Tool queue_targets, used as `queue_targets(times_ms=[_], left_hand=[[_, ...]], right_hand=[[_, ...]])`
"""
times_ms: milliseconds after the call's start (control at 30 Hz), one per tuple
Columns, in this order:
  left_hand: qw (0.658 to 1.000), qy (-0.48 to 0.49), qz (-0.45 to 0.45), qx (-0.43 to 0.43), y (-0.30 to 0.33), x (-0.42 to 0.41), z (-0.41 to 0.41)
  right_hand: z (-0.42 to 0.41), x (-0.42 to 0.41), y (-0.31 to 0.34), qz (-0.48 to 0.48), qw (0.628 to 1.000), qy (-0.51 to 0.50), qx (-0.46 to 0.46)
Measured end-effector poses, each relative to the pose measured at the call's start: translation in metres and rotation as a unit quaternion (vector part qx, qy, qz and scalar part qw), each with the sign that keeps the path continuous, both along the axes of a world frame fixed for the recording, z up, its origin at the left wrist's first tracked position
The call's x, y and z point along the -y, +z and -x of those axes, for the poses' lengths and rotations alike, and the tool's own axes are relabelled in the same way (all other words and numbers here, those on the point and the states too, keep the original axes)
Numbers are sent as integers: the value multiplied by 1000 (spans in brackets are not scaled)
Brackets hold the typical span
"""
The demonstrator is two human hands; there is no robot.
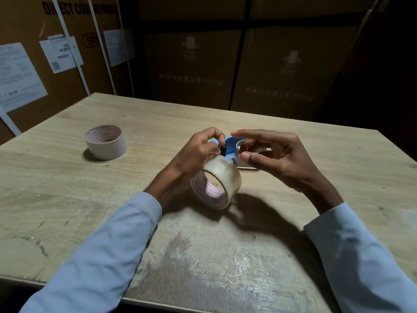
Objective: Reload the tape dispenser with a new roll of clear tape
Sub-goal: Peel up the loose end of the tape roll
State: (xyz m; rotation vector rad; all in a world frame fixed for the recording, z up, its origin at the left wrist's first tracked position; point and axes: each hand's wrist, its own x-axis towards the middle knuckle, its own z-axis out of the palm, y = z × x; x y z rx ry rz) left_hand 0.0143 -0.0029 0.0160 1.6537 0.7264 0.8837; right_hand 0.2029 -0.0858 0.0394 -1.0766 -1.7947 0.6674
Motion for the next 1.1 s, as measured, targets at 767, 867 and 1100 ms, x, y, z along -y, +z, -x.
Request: queue_targets(times_ms=[767, 867, 1100], left_hand=[[950, 160, -264, -52, -2, -4, -1], [959, 161, -230, -32, -3, -8, -3], [971, 164, -172, 14, -6, -15, -5]], right_hand=[[58, -6, -17, 324, 933, -77, -139], [61, -6, -18, 321, 928, -79, -170], [61, -6, -22, 307, 929, -38, -201]])
